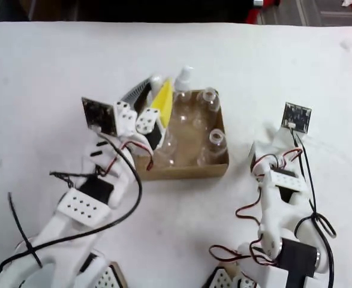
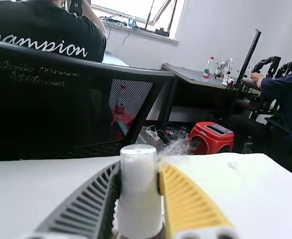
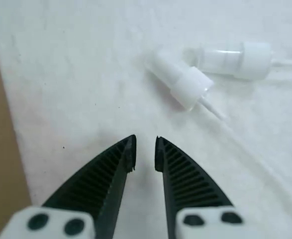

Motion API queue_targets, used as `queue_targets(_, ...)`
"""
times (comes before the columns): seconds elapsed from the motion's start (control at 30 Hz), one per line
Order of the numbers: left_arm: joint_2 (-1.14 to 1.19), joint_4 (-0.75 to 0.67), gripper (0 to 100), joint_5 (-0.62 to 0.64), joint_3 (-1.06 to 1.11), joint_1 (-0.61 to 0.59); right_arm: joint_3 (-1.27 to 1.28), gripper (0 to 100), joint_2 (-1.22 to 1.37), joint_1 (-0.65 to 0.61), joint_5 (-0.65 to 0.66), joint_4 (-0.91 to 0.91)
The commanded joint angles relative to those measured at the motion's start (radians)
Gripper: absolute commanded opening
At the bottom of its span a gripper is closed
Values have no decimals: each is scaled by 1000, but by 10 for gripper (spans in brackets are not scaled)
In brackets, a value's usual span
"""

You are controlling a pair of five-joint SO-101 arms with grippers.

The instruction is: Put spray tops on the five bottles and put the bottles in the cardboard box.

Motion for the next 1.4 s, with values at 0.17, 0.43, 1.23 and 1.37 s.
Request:
queue_targets(0.17, -200, -199, 22, -118, 210, 94, -11, 53, -33, 1, 6, -19)
queue_targets(0.43, -332, -186, 22, -112, 336, 93, -11, 53, -33, 1, 6, -19)
queue_targets(1.23, -351, -184, 22, -118, 450, 67, -9, 53, -33, 1, 6, -19)
queue_targets(1.37, -346, -180, 23, -118, 451, 67, -8, 53, -33, 1, 6, -19)
